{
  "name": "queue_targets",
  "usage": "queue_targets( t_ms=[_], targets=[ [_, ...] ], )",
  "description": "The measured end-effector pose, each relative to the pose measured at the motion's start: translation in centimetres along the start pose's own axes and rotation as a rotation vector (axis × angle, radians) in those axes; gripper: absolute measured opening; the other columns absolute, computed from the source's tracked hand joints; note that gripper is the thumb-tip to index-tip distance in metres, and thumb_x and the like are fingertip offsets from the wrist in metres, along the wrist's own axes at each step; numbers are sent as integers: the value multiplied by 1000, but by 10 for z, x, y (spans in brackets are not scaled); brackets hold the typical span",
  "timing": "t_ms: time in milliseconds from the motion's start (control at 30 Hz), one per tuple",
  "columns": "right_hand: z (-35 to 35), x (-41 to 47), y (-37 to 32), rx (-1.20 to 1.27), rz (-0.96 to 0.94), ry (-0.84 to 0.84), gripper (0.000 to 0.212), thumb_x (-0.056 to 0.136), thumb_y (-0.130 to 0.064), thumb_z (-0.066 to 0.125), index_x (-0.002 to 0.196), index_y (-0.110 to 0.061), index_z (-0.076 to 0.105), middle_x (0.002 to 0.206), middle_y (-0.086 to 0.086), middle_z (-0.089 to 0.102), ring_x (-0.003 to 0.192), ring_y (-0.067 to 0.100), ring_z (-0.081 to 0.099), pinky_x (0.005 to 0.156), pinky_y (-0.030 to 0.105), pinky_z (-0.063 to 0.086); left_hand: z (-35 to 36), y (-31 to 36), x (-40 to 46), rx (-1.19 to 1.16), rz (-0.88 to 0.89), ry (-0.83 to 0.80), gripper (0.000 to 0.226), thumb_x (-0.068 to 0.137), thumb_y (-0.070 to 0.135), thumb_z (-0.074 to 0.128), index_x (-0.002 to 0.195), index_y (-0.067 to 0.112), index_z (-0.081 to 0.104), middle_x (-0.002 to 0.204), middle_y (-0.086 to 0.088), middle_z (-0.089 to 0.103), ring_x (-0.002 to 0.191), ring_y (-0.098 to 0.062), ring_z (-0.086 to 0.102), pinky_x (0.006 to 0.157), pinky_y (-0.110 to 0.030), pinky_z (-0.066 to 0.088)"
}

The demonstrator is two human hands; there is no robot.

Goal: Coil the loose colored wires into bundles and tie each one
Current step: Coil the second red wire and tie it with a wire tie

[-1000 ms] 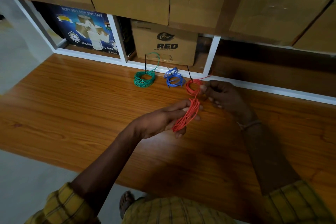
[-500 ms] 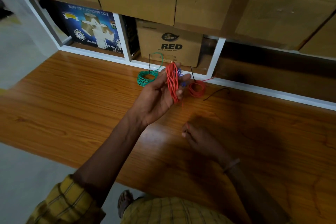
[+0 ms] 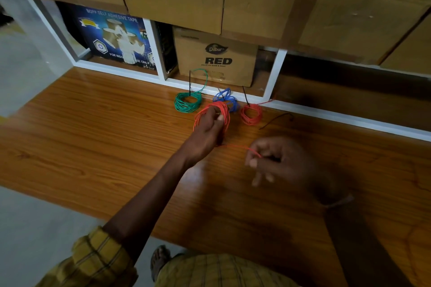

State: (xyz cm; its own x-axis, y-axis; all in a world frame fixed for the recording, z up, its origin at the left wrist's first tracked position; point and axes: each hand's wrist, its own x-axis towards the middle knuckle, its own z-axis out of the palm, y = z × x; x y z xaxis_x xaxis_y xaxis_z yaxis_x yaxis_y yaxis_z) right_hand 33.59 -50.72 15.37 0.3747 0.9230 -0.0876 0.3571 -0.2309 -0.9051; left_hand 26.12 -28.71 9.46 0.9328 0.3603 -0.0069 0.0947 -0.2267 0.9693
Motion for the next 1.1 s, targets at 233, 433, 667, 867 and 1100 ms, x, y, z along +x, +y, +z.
queue_targets(
  t_ms=[233, 433, 667, 867, 1100],
  targets=[
    [-40, 15, 4, 395, 11, 199, 30, 98, -22, 52, 100, 6, 63, 55, 3, 38, 41, 15, 36, 51, 31, 55, -8, 9, -18, 39, -115, -400, 30, 114, 30, 40, 134, 9, 47, 99, -26, 63, 73, -24, 65, 76, -30, 55],
    [-44, 44, 34, 122, -2, 381, 30, 100, -23, 60, 99, 6, 66, 59, -10, 60, 47, 5, 49, 53, 24, 50, -7, 23, -30, -346, -162, -677, 39, 114, 23, 38, 149, 6, 44, 141, -36, 49, 72, -23, 57, 74, -35, 48],
    [8, 55, 85, 351, 169, 433, 24, 107, -21, 51, 112, 0, 64, 63, -2, 54, 46, 11, 45, 48, 25, 52, -5, 28, -29, -838, -101, -705, 45, 112, 23, 27, 154, 9, 37, 137, -24, 58, 67, -16, 59, 69, -30, 46],
    [55, 43, 86, 487, 178, 248, 35, 107, -31, 42, 96, -6, 63, 70, 5, 60, 66, 18, 55, 62, 27, 46, -7, 29, -14, -1121, -63, -549, 48, 116, 30, 17, 157, 11, 35, 161, -39, 26, 68, -11, 59, 75, -28, 49],
    [62, 38, 81, 368, 130, 150, 15, 104, -4, 53, 113, 1, 63, 102, 3, 76, 78, 5, 57, 54, 20, 42, -11, 13, 8, -1320, -69, -252, 39, 115, 32, 31, 138, 12, 56, 144, -32, 45, 72, -17, 66, 76, -27, 57]
  ],
)
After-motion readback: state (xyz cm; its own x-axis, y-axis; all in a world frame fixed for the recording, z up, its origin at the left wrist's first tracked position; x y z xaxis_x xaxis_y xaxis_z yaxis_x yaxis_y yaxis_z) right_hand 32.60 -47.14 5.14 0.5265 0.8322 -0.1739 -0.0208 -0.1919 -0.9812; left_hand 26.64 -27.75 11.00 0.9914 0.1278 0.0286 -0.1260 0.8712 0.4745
